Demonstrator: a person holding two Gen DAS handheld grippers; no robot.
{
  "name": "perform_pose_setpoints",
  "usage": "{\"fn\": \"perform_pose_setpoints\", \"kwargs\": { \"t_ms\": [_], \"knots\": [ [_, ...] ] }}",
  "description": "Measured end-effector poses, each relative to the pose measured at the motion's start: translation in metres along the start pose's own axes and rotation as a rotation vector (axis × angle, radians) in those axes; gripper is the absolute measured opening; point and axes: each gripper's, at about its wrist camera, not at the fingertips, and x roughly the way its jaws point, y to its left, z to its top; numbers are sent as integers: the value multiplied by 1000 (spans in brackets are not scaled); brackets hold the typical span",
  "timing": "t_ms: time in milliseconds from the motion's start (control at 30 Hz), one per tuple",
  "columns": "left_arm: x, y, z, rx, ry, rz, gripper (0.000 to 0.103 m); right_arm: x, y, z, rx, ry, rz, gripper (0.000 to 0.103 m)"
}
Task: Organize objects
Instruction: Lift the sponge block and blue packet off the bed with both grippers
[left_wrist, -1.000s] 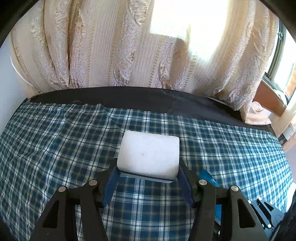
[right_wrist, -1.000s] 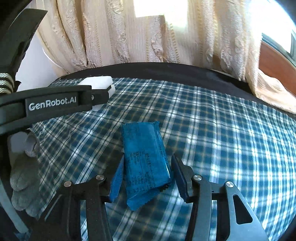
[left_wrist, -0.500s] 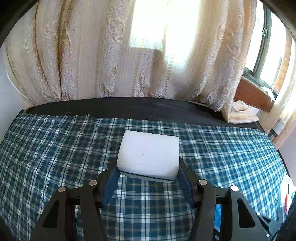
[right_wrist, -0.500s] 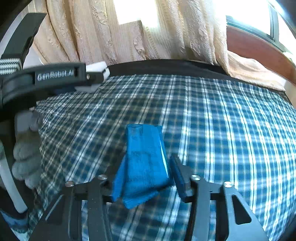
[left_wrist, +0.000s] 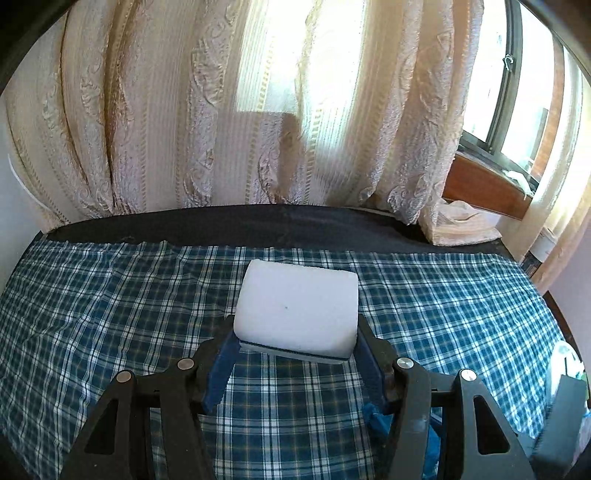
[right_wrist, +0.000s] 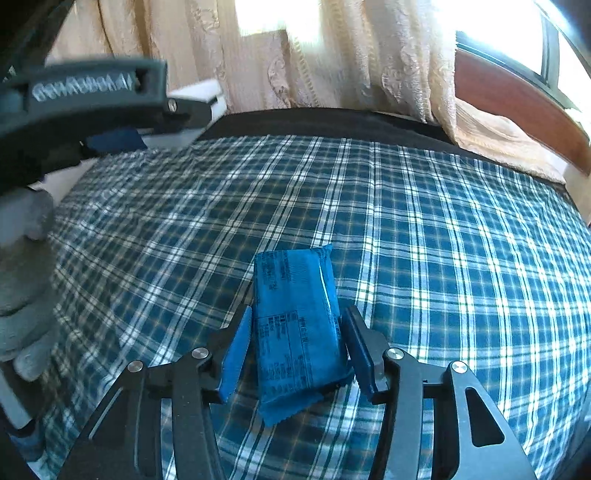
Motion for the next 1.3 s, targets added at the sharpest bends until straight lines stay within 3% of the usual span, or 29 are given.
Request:
{"fn": "perform_pose_setpoints", "kwargs": {
  "t_ms": [167,233,433,667,1300],
  "knots": [
    [-3,-4,0,8,-6,-7,63,4,6,2,-33,-7,-45,52],
    [-3,-5,0,13,-7,-10,63,3,8,1,-42,-11,-66,45],
    [-5,-10,-2,27,-9,-16,63,-8,-2,-4,14,-33,-50,43],
    [-7,-20,-5,54,-11,-25,63,-40,-22,-16,85,-86,-40,43],
    [-24,-80,-33,208,-29,-69,63,-137,-103,-71,296,-233,-131,43]
  ]
}}
